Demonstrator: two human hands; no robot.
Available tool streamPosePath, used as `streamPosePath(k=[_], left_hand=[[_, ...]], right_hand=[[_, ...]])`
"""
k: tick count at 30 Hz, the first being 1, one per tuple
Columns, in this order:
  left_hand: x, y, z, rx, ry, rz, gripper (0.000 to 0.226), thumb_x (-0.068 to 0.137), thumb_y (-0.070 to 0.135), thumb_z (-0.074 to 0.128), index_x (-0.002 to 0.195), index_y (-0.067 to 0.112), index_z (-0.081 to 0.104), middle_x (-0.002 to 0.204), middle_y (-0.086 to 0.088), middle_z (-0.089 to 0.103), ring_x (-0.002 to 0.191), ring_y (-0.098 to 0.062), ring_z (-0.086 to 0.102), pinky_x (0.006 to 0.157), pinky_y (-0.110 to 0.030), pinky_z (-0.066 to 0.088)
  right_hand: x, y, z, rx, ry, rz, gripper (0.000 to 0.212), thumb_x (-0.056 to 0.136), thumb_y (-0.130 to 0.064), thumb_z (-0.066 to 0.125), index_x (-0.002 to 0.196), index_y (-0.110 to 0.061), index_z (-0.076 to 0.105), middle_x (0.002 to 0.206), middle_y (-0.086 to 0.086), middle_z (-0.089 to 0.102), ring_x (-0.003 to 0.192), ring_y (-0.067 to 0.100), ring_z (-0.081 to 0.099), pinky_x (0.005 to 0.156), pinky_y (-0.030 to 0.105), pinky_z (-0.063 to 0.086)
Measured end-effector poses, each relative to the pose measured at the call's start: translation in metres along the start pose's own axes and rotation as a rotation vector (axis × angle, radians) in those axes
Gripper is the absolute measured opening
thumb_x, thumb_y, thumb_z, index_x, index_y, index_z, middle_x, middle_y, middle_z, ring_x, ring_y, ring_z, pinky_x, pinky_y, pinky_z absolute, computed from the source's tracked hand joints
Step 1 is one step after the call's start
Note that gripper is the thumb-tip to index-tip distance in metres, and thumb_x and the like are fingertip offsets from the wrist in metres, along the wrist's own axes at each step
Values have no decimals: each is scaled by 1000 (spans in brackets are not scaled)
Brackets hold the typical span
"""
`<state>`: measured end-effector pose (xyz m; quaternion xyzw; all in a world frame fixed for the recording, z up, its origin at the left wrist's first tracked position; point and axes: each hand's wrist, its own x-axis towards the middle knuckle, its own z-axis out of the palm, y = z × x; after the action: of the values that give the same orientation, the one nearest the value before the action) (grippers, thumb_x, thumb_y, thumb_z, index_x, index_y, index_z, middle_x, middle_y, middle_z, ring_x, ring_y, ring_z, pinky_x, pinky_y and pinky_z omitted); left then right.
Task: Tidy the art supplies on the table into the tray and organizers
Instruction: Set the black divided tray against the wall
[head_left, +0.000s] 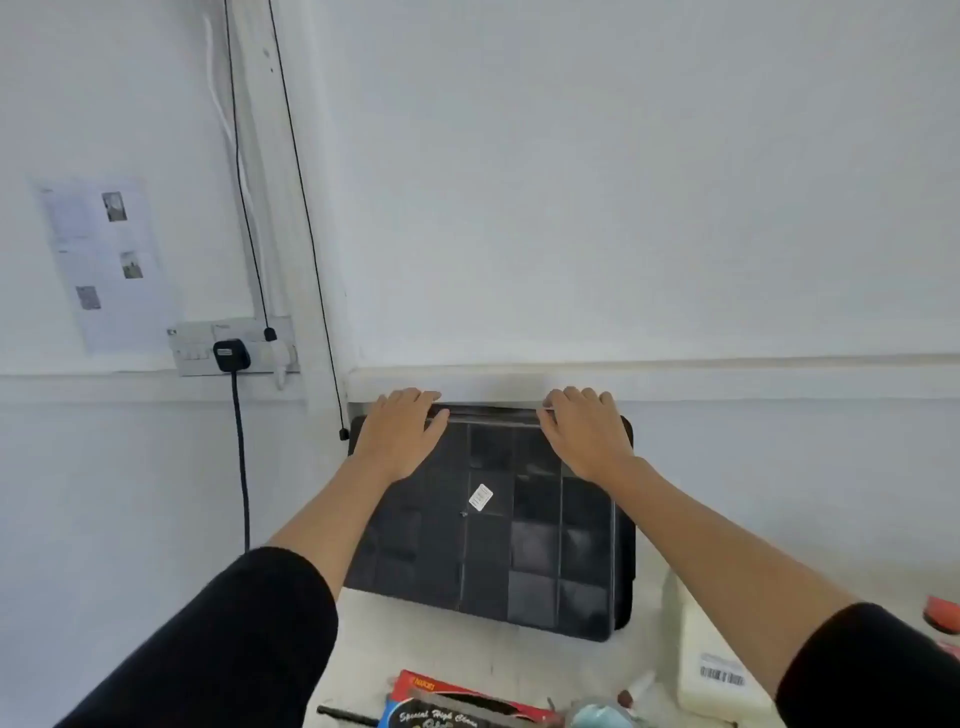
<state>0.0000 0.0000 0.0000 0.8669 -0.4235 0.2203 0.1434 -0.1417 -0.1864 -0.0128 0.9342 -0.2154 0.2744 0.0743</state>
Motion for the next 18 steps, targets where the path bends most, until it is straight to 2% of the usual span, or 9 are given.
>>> streamPosePath(k=[5, 8, 11, 14, 16, 18], left_hand=[[10, -30, 39, 0, -210, 5, 52, 100, 45, 25, 146, 21, 30, 151, -2, 31, 141, -20, 23, 118, -42, 11], [14, -37, 47, -92, -134, 44, 49, 99, 45, 28, 141, 21, 40, 145, 0, 41, 136, -18, 32, 117, -38, 5], [13, -41, 50, -123, 25, 91, 46, 95, 50, 37, 124, 20, 56, 119, 1, 54, 113, -19, 49, 114, -36, 17], [6, -47, 54, -161, 93, 118, 50, 89, 60, 42, 115, 22, 61, 106, 4, 48, 99, -14, 43, 93, -29, 39], [-1, -53, 52, -200, 150, 160, 57, 83, 70, 39, 102, 22, 63, 97, 6, 45, 91, -13, 41, 82, -29, 41], [-8, -59, 48, -192, 209, 217, 59, 78, 74, 35, 88, 22, 63, 89, 8, 45, 85, -13, 44, 77, -29, 38]], right_hand=[[-4, -7, 21, -100, -46, 37, 43, 101, -37, 24, 118, -16, 57, 119, 3, 60, 110, 23, 53, 99, 38, 35], [-6, -8, 27, -94, 12, 51, 41, 101, -39, 27, 116, -17, 59, 117, 0, 58, 108, 21, 52, 96, 37, 34], [-15, -11, 30, -64, 118, 52, 32, 97, -39, 39, 101, -17, 63, 101, -2, 61, 94, 21, 55, 86, 37, 38], [-20, -19, 23, -88, 224, 31, 33, 91, -46, 48, 84, -17, 61, 84, -1, 61, 79, 20, 56, 80, 40, 42], [-17, -24, 13, -64, 154, 37, 41, 91, -54, 41, 87, -18, 60, 87, -2, 60, 85, 19, 55, 88, 40, 39], [-11, -25, 4, -50, 52, 48, 48, 91, -61, 35, 102, -19, 57, 102, -1, 59, 99, 20, 51, 94, 39, 34]])
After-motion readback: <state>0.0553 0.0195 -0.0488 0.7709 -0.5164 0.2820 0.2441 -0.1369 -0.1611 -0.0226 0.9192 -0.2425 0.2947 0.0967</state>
